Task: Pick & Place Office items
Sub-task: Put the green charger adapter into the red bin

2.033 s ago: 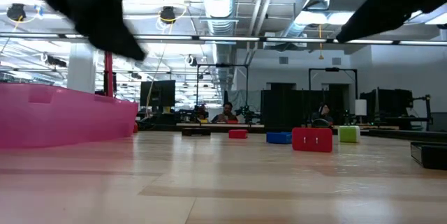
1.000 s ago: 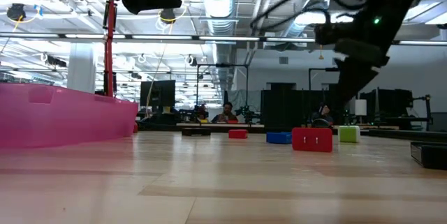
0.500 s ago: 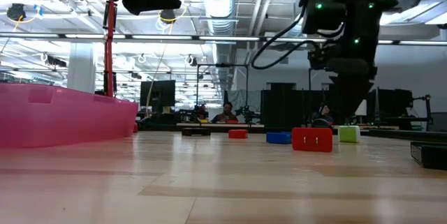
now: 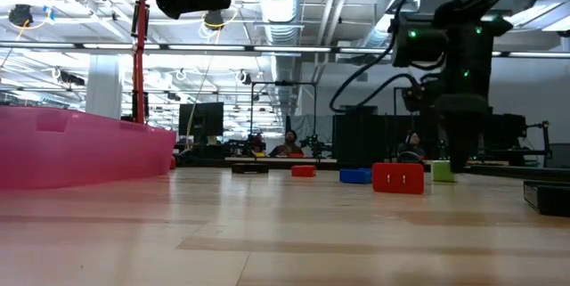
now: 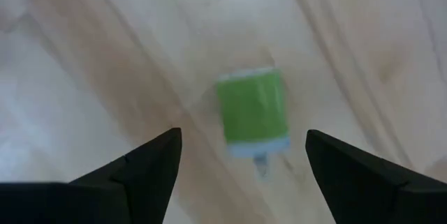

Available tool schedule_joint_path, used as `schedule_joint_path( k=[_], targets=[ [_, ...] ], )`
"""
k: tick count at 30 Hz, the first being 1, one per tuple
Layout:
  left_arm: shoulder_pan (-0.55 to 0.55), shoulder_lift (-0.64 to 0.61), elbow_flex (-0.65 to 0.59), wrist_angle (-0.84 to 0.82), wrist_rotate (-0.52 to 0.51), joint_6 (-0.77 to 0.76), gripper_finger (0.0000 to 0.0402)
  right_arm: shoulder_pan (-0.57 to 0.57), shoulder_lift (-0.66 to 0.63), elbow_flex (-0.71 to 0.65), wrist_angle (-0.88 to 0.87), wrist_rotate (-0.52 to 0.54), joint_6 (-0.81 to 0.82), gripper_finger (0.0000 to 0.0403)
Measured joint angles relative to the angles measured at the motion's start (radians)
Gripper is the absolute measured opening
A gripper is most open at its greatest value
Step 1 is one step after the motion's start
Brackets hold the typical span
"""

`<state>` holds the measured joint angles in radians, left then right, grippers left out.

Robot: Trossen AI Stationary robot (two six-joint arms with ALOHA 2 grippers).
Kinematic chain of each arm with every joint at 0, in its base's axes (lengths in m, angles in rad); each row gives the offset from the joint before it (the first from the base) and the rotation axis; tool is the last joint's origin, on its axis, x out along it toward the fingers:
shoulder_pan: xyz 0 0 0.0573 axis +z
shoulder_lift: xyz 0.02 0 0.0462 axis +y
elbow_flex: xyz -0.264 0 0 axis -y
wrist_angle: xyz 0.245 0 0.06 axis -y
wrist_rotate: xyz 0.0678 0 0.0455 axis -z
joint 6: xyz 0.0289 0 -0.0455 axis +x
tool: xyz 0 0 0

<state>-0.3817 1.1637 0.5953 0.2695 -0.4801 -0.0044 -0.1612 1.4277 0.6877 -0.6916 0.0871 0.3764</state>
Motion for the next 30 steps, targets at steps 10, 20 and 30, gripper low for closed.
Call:
schedule_joint_path(
  k=[10,20,30],
  targets=[
    [0.0,0.0,0.0,0.003,0.0,-0.003,0.0237,-0.007,0.0,-0.022,0.048,0.046,-0.03,0.0299],
    [0.0,0.0,0.0,0.002,0.0,-0.007,0.0237,-0.018,0.0,-0.022,0.033,0.045,-0.037,0.0261],
    [0.0,0.0,0.0,0.001,0.0,-0.011,0.0237,-0.018,-0.002,-0.075,0.094,0.007,-0.025,0.0194]
  ],
)
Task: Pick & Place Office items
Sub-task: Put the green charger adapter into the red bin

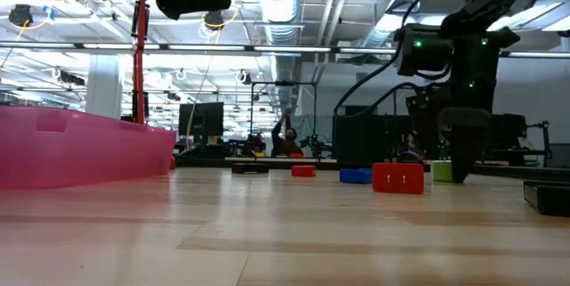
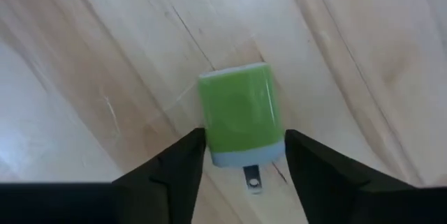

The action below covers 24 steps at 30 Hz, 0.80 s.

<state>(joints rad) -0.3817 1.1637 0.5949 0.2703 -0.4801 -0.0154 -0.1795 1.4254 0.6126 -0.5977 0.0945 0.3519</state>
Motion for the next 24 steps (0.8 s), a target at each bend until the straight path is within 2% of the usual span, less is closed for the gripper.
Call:
schedule_joint_path(
  k=[8,19,24],
  targets=[
    [0.0,0.0,0.0,0.0,0.0,0.0,0.0237,0.0,-0.003,-0.028,0.048,-0.011,-0.009,0.0157],
    [0.0,0.0,0.0,0.0,0.0,0.0,0.0237,-0.018,-0.001,-0.03,0.074,-0.013,-0.036,0.0176],
    [0.0,0.0,0.0,0.0,0.0,0.0,0.0237,-0.018,0.0,-0.03,0.087,-0.013,-0.052,0.015]
  ],
)
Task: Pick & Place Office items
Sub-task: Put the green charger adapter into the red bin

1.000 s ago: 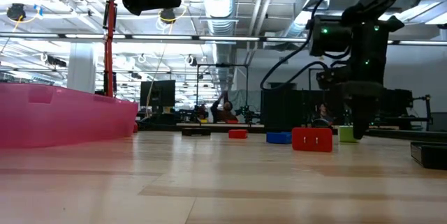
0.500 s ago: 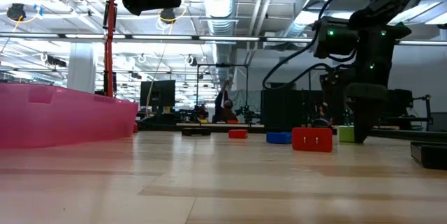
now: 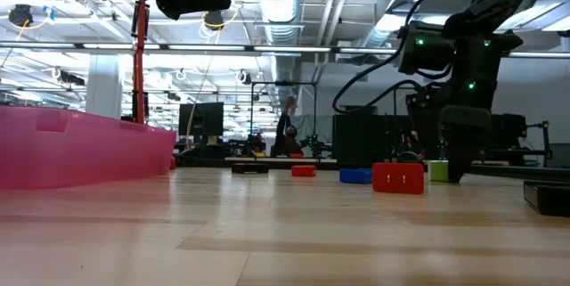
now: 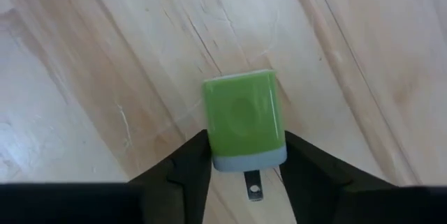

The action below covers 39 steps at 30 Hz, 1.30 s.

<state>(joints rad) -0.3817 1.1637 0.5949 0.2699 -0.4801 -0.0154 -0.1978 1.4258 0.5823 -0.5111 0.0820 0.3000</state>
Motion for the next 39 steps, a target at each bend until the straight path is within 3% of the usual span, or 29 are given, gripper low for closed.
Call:
schedule_joint_path(
  k=[15,30,35,39],
  targets=[
    [0.0,0.0,0.0,-0.006,0.018,0.0,0.0237,0.015,0.001,0.002,0.058,0.004,-0.015,0.0131],
    [0.005,0.006,0.0,-0.021,0.014,-0.001,0.0237,0.209,0.003,0.173,0.179,-0.118,0.046,0.0131],
    [0.022,0.077,0.0,0.035,0.016,-0.011,0.0237,0.302,0.002,0.248,0.263,-0.126,0.06,0.0131],
    [0.026,0.194,0.0,0.2,0.07,0.074,0.0237,0.357,0.003,0.284,0.308,-0.113,0.059,0.0131]
  ],
)
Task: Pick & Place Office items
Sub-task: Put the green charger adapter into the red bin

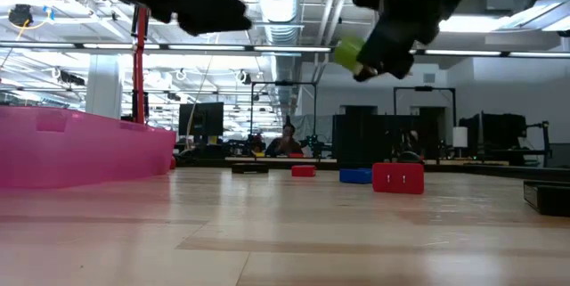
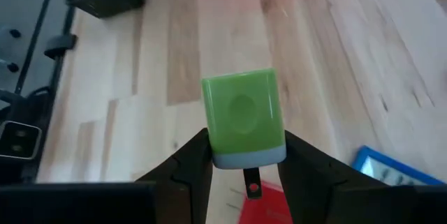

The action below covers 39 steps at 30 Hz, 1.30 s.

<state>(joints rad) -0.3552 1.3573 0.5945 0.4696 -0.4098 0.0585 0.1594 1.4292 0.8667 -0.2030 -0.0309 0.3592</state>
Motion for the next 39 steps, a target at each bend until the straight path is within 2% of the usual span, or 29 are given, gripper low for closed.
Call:
schedule_joint_path(
  k=[4,8,12,15,20,24,31,39],
  targets=[
    [-0.002,0.107,0.0,0.204,0.025,0.075,0.025,0.03,0.0,0.0,0.046,0.005,0.01,0.013],
    [0.013,0.175,0.0,0.407,0.022,0.067,0.0272,0.051,0.0,-0.005,0.073,0.018,0.014,0.013],
    [0.024,0.216,0.0,0.503,0.022,0.05,0.0288,0.063,0.0,-0.006,0.106,0.035,-0.016,0.013],
    [0.04,0.231,0.018,0.506,0.027,0.002,0.0295,0.063,0.0,-0.006,0.139,0.041,-0.047,0.013],
    [0.049,0.231,0.042,0.496,0.04,-0.014,0.0299,0.062,0.001,-0.006,0.134,0.117,-0.095,0.013],
    [0.056,0.238,0.061,0.442,0.033,-0.012,0.0299,0.06,0.059,0.002,0.165,0.13,-0.125,0.013],
    [0.067,0.307,0.08,0.422,-0.007,-0.001,0.0299,0.056,0.203,0.11,0.158,0.111,-0.204,0.013],
    [0.066,0.313,0.079,0.382,-0.009,0.009,0.0299,0.053,0.225,0.173,0.092,0.143,-0.257,0.013]
  ],
)
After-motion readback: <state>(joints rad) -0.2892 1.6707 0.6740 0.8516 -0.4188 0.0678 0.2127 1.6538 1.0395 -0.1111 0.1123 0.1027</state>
